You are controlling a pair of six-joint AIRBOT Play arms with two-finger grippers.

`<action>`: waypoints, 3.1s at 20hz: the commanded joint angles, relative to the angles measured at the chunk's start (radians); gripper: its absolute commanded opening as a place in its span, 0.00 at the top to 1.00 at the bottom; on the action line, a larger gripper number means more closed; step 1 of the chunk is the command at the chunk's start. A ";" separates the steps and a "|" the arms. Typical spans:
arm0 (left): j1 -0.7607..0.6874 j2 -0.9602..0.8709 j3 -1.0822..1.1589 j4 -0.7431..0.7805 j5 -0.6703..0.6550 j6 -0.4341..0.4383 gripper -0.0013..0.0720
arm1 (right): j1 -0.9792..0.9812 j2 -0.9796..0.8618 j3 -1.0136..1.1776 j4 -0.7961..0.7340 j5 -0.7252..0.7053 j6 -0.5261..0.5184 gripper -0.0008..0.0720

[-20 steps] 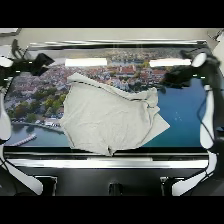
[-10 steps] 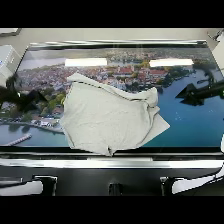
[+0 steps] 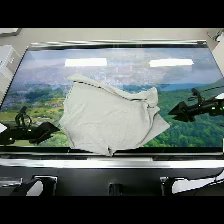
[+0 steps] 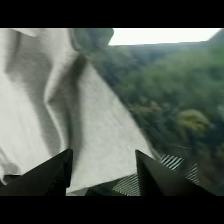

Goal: Fold the clothes and pants, and hang the long-sleeved shirts on hangers.

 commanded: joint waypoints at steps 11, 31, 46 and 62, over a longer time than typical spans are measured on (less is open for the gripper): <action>0.000 0.039 -0.038 -0.020 0.021 0.003 0.00 | -0.105 0.000 -0.206 0.024 -0.074 -0.080 0.40; 0.000 0.039 -0.038 -0.019 0.041 -0.017 0.00 | 0.024 0.000 -0.240 0.017 -0.167 -0.120 0.88; -0.071 -0.090 -0.179 -0.183 0.092 0.219 0.00 | 0.035 0.003 -0.240 0.031 -0.135 -0.131 0.94; -0.238 -0.172 -0.189 -0.148 0.073 0.131 0.18 | 0.035 0.003 -0.240 0.031 -0.146 -0.124 0.94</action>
